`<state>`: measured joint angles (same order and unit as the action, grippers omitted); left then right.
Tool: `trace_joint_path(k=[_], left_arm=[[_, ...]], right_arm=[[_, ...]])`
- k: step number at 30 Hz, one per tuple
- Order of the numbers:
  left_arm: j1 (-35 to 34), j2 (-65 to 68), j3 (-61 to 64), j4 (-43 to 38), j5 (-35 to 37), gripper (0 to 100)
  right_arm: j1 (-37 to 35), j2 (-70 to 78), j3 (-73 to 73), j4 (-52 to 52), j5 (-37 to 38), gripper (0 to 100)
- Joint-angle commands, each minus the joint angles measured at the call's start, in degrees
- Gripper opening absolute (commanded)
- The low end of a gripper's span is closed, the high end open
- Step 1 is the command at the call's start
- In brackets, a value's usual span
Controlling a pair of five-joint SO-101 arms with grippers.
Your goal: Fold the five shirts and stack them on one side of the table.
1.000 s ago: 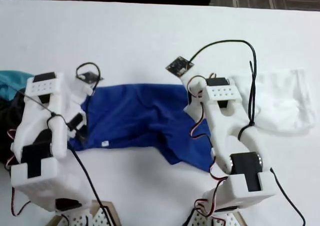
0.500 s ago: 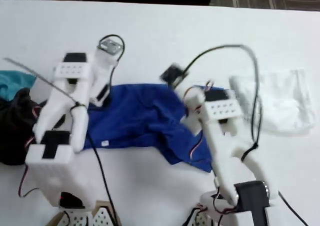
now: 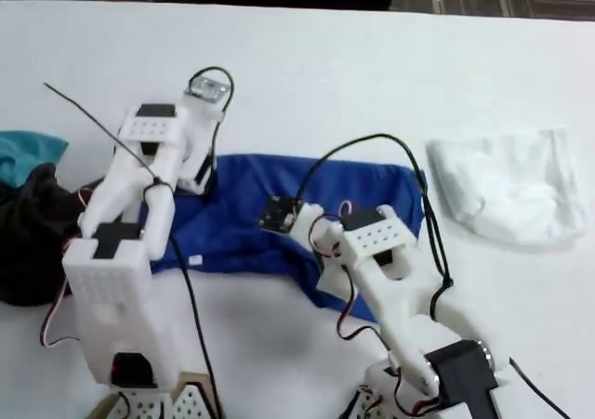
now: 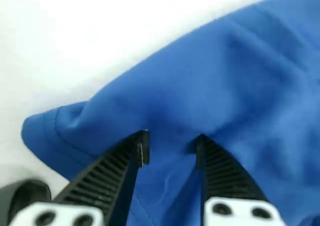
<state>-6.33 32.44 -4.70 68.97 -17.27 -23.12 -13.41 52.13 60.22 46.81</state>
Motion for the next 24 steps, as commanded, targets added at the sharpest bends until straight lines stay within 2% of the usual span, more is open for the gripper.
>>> trace_joint_path(k=[1,7,10,17,22,24], left_arm=[[-1.49,2.11,-4.44,-0.09,1.05,17],[-1.58,4.31,-7.34,3.34,0.7,17],[-1.49,4.04,-6.81,4.22,0.7,17],[-1.32,-0.09,-12.09,21.19,0.53,17],[-0.18,-1.76,-9.45,21.8,0.62,17],[-0.09,-1.58,-7.69,18.64,0.62,17]], right_arm=[[5.67,-1.27,-3.43,-0.22,0.35,18.6],[13.05,-1.89,-18.9,8.31,0.26,18.4],[16.92,-0.84,-27.16,6.37,-0.26,18.4],[17.98,12.53,-28.84,-2.33,-0.35,18.3],[18.86,24.13,-33.49,-4.53,-2.46,18.3],[19.3,27.82,-36.92,-4.53,-2.55,18.3]])
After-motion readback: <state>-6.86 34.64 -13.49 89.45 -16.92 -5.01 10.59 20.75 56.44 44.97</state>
